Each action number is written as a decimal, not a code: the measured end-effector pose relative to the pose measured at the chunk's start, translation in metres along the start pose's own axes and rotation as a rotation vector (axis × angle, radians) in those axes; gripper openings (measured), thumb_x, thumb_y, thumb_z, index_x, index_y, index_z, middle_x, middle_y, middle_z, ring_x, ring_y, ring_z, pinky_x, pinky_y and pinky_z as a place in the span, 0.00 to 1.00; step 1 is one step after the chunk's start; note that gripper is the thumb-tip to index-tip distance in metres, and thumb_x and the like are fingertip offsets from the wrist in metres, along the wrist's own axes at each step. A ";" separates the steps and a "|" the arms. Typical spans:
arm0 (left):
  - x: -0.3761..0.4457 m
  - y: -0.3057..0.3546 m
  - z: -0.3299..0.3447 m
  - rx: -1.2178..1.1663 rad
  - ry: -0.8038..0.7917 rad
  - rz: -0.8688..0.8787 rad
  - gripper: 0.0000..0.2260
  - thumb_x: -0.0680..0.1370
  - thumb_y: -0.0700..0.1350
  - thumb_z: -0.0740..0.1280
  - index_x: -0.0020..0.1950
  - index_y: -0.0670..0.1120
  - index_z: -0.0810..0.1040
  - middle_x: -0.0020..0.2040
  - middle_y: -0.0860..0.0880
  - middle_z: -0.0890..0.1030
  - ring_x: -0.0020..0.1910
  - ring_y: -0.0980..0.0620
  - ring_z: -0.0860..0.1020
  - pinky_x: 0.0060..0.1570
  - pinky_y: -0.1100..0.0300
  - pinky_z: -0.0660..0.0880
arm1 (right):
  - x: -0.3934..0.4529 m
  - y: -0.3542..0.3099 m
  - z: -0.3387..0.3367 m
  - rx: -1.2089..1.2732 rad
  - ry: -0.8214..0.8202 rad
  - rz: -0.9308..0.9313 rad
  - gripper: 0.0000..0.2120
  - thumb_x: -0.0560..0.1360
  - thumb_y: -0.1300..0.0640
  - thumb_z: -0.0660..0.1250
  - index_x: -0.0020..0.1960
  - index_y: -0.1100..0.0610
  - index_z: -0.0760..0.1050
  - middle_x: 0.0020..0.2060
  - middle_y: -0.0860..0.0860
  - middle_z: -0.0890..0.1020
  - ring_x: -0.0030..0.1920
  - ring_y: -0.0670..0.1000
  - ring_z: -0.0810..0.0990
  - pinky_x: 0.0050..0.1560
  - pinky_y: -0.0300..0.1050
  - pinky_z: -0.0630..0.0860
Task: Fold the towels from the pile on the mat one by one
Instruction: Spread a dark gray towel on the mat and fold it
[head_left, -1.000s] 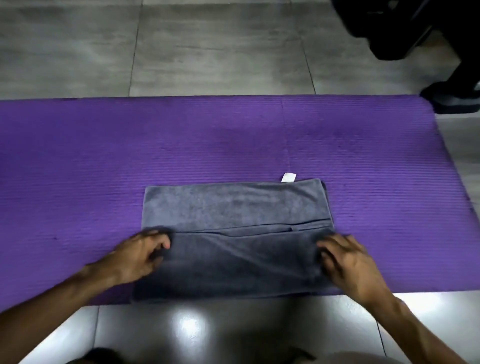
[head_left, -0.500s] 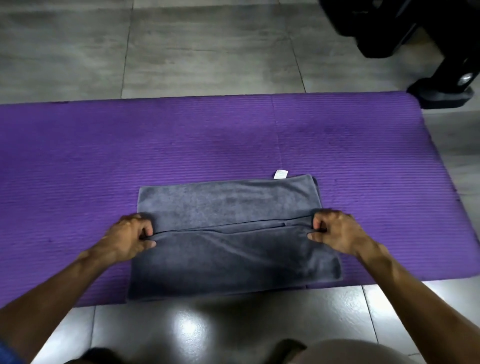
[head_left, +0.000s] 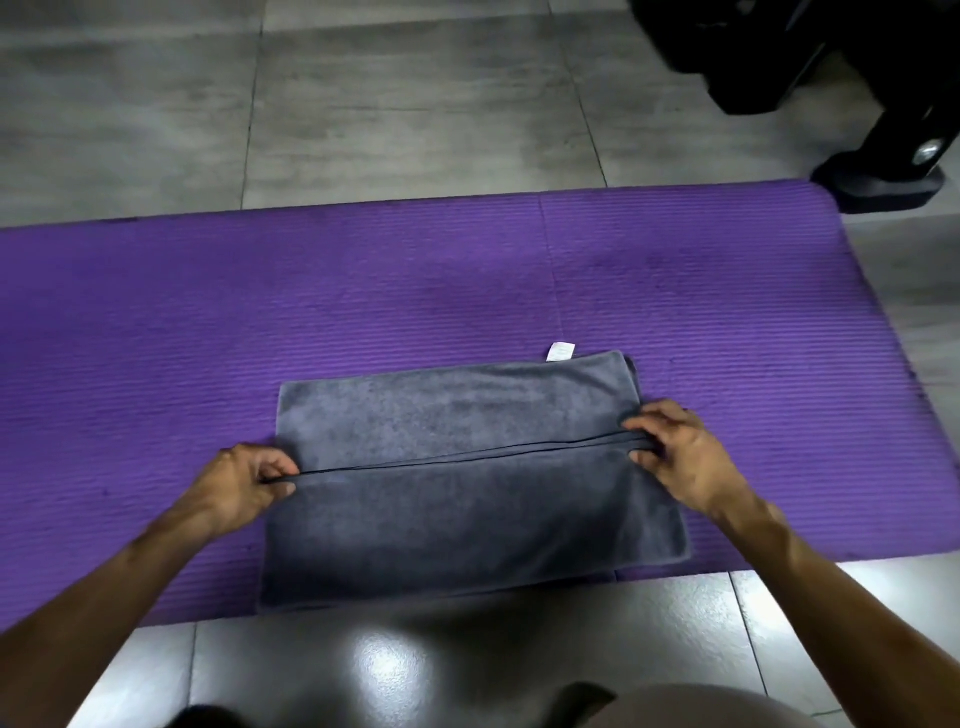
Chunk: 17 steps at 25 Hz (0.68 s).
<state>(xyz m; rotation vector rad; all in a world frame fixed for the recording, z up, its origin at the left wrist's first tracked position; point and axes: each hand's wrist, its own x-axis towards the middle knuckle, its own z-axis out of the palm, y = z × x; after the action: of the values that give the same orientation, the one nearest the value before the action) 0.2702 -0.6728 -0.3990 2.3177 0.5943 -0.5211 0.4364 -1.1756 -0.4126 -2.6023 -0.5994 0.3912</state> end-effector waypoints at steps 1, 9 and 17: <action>0.000 0.000 -0.002 -0.024 -0.004 -0.009 0.14 0.70 0.31 0.75 0.38 0.51 0.81 0.35 0.49 0.84 0.36 0.50 0.81 0.41 0.61 0.76 | 0.002 -0.001 -0.005 -0.024 -0.008 -0.045 0.14 0.68 0.61 0.76 0.50 0.48 0.79 0.50 0.48 0.78 0.49 0.52 0.77 0.57 0.47 0.72; 0.002 0.033 -0.035 -0.361 0.075 -0.164 0.06 0.77 0.30 0.66 0.47 0.40 0.79 0.31 0.46 0.79 0.20 0.60 0.73 0.19 0.70 0.63 | 0.034 -0.031 -0.064 0.605 -0.117 0.371 0.06 0.74 0.67 0.71 0.45 0.57 0.79 0.27 0.48 0.75 0.21 0.40 0.67 0.21 0.33 0.64; 0.041 0.053 -0.020 -0.579 0.292 -0.305 0.15 0.79 0.27 0.60 0.40 0.45 0.75 0.21 0.56 0.77 0.19 0.60 0.76 0.22 0.71 0.72 | 0.079 -0.055 -0.039 0.739 0.033 0.690 0.09 0.78 0.65 0.66 0.43 0.52 0.73 0.34 0.52 0.79 0.19 0.43 0.76 0.16 0.31 0.63</action>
<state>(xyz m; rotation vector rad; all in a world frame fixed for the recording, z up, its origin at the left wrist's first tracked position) 0.3360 -0.6830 -0.3788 1.7644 1.0895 -0.1112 0.5000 -1.1083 -0.3661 -1.9968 0.4268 0.6289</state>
